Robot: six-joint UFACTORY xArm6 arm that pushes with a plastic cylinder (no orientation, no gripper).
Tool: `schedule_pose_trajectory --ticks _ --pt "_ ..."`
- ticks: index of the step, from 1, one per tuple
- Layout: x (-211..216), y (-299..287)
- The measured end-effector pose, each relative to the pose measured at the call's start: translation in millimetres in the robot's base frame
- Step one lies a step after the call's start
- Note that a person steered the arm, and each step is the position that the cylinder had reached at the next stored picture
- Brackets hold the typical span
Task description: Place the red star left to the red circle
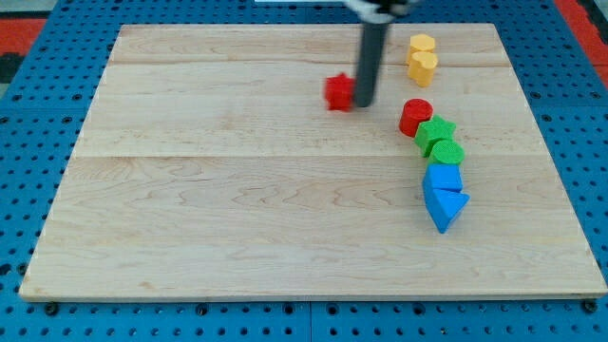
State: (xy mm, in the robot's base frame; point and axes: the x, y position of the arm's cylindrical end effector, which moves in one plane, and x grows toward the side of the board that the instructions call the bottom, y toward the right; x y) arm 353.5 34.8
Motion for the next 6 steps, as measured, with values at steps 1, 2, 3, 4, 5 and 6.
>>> schedule_pose_trajectory --ticks 1,2,3,4,5,6 --pt "-17 13" --pt "-50 14" --pt "-45 -62" --pt "-2 -99" --pt "-24 -62" --pt "-26 6"
